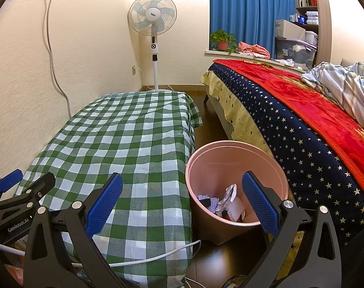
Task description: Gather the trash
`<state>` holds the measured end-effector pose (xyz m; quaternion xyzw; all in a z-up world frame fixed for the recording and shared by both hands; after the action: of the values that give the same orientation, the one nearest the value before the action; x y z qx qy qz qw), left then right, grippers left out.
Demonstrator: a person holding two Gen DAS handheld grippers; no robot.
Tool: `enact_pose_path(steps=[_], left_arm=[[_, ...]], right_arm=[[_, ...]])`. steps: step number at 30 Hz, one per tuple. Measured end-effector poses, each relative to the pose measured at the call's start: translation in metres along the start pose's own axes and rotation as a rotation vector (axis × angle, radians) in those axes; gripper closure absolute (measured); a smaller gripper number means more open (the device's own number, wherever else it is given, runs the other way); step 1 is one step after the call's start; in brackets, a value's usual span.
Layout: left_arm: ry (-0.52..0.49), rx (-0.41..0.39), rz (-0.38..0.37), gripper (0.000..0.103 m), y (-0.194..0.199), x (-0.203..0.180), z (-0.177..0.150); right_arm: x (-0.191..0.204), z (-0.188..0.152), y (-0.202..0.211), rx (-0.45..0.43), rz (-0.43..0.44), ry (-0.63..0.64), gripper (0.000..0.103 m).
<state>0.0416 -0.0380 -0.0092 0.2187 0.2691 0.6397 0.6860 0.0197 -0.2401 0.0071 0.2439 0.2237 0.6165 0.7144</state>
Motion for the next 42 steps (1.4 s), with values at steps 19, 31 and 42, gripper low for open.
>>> enact_pose_path(steps=[19,31,42], left_arm=[[0.091,0.011,0.031,0.008,-0.004,0.019,0.018],[0.069,0.039,0.006,0.008,-0.015,0.013,0.019],[0.056,0.041,0.015,0.008,-0.017,0.010,0.016]], right_arm=[[-0.005,0.000,-0.014,0.017,-0.047,0.052,0.005],[0.000,-0.001,-0.027,0.033,-0.054,0.063,0.005],[0.002,-0.003,-0.026,0.034,-0.039,0.058,0.005]])
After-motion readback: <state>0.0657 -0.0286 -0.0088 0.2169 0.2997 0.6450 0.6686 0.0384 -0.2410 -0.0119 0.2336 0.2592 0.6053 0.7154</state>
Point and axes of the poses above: each gripper's, at about its wrist camera, not at the fingertips, and y roughly against the way its jaws point, x to its left, z to its top, the point moved 8 cm from there along -y, roughly the way its jaws point, and after that the axes turned 6 degrees about x, right-handed, at the moved point
